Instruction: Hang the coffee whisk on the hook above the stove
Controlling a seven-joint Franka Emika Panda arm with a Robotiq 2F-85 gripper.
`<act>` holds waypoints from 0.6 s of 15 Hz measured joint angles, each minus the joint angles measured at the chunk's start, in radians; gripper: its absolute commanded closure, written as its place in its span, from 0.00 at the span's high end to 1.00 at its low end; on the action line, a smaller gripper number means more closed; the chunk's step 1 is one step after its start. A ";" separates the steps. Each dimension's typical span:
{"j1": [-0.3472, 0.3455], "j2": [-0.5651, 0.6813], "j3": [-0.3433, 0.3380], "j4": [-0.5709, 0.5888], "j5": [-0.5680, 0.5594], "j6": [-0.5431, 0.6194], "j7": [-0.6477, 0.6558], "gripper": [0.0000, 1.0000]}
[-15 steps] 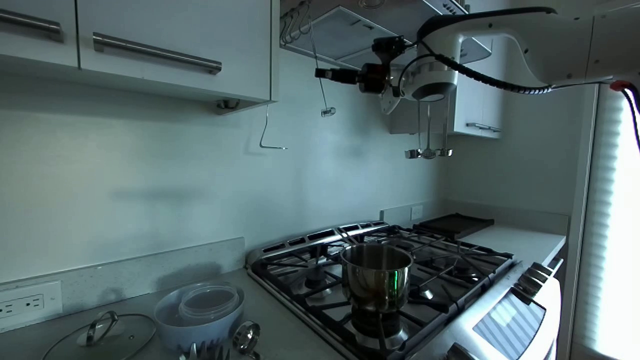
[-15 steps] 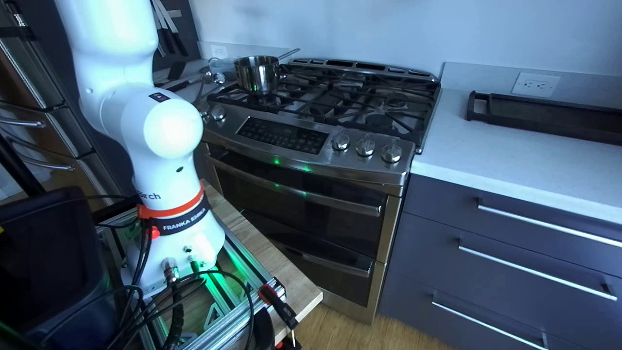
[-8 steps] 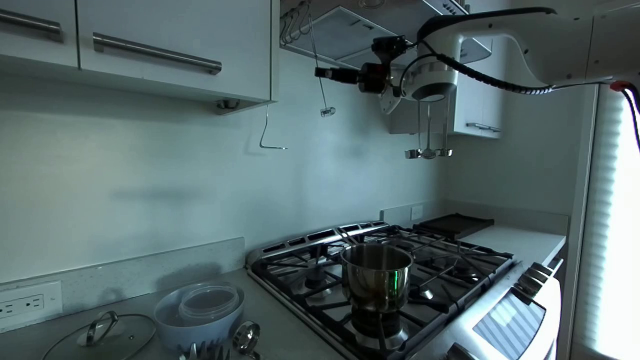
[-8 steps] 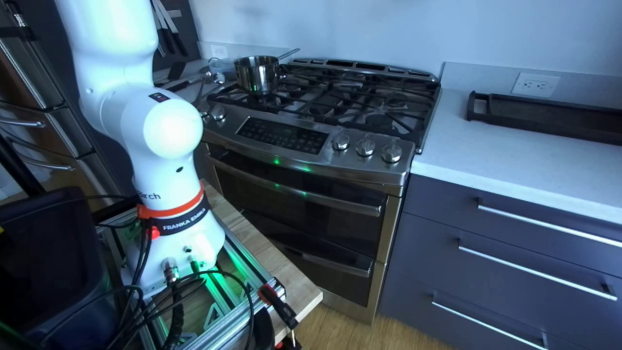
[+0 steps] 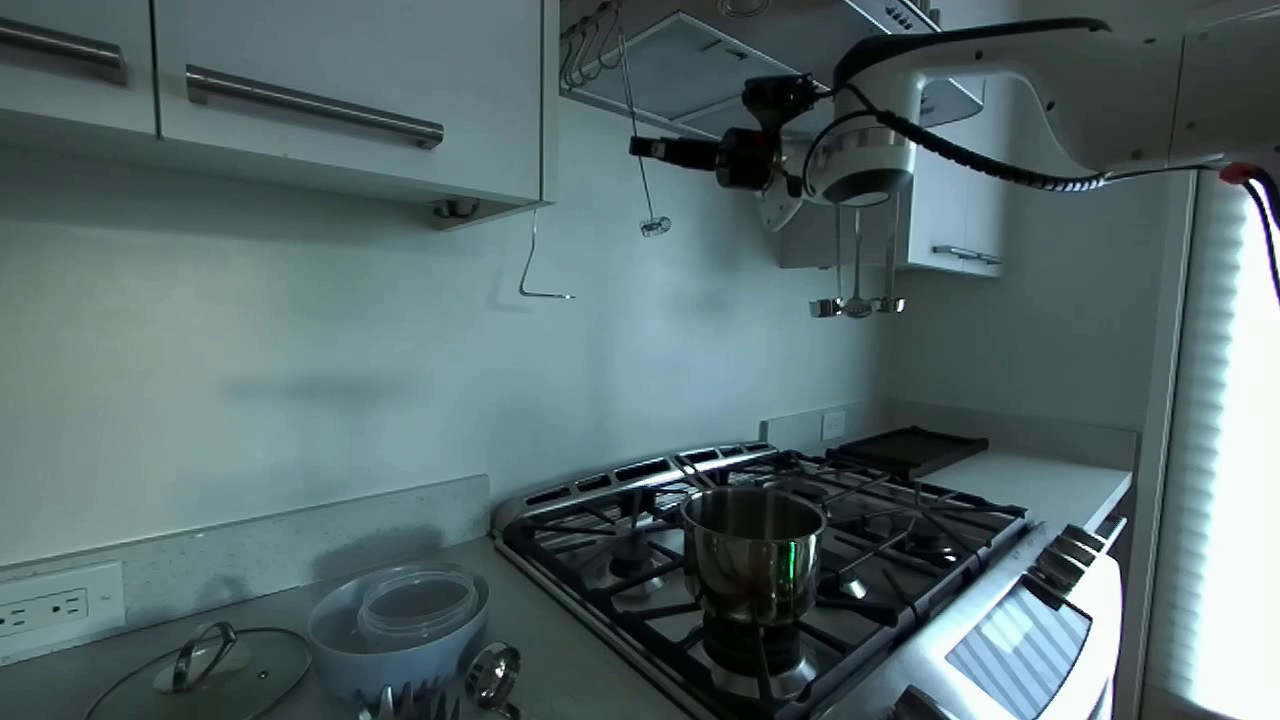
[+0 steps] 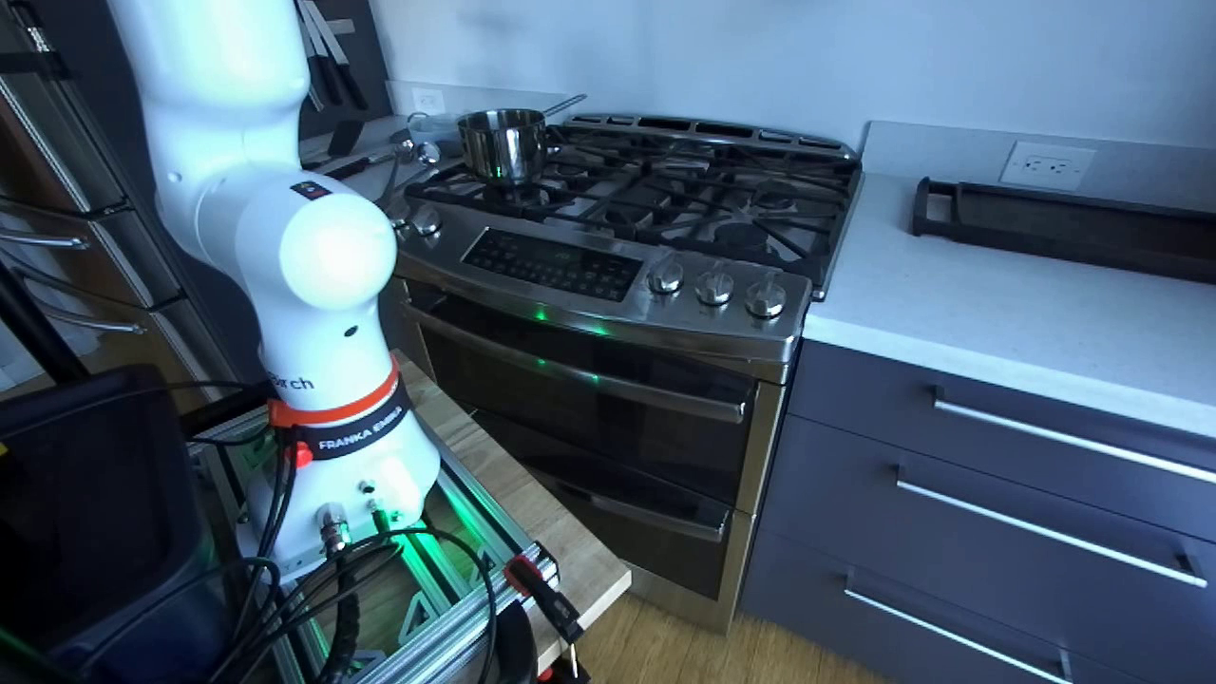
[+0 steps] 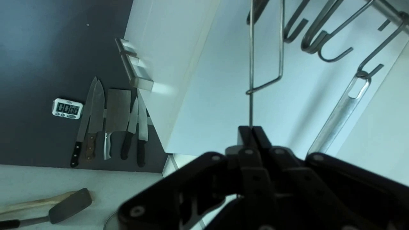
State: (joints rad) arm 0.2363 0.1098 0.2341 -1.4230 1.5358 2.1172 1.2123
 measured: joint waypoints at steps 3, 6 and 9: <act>0.000 0.006 0.000 -0.003 0.000 0.000 0.000 0.01; 0.001 0.014 0.000 -0.003 0.000 0.000 0.000 0.01; 0.004 0.020 0.001 -0.003 -0.001 0.000 0.002 0.01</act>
State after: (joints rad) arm 0.2400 0.1299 0.2348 -1.4264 1.5352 2.1171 1.2142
